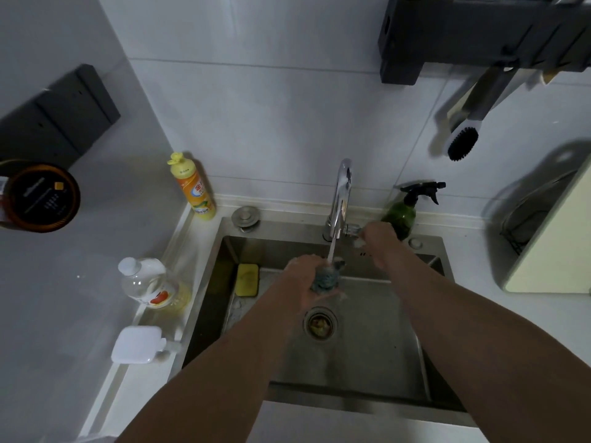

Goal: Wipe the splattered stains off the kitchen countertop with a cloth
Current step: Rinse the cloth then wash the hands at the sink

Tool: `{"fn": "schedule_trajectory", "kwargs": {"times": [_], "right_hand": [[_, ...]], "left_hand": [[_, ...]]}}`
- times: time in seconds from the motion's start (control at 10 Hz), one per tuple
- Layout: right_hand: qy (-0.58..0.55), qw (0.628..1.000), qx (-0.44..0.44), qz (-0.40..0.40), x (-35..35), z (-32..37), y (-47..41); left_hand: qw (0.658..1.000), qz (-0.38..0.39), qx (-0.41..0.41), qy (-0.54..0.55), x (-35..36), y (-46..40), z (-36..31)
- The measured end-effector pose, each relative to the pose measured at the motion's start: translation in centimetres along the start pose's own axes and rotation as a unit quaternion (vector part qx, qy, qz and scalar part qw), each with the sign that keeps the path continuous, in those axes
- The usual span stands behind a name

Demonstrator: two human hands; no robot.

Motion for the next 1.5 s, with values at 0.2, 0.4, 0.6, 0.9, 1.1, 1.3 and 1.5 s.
{"fn": "schedule_trajectory", "kwargs": {"times": [0.2, 0.4, 0.6, 0.9, 1.1, 1.3, 1.5], "right_hand": [[-0.149, 0.983, -0.003, 0.110, 2.2, 2.1, 7.7], [-0.288, 0.940, 0.150, 0.106, 2.4, -1.7, 9.5], [-0.413, 0.875, 0.233, 0.100, 1.5, -1.7, 11.0], [-0.400, 0.892, 0.200, 0.061, -2.8, -3.6, 9.5], [-0.352, 0.919, 0.173, -0.023, -4.2, -4.4, 8.0], [-0.248, 0.945, 0.164, -0.139, -3.6, -3.6, 7.7], [-0.265, 0.941, 0.182, -0.106, -3.5, -3.4, 7.6]], "left_hand": [[0.999, -0.024, 0.009, 0.045, 2.2, 0.4, 0.4], [0.998, 0.003, 0.041, -0.056, 2.2, 0.2, 0.4], [0.985, -0.021, 0.130, -0.115, 2.5, 0.9, 1.3], [0.921, 0.065, 0.229, -0.308, 5.3, 4.0, 1.9], [0.922, 0.103, 0.245, -0.282, 7.2, 5.2, 0.8], [0.953, 0.087, 0.134, -0.258, 6.9, 4.1, 0.3], [0.961, 0.097, 0.120, -0.230, 6.7, 3.6, 0.7]]}}
Point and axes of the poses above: each hand's wrist, its own y-axis away from the middle knuckle, its own x-axis out of the palm, z = x × y, the point moved 3 cm from there along -y, towards the middle knuckle, and after that the axes turned 15 degrees about -z, right-handed, at the moved point
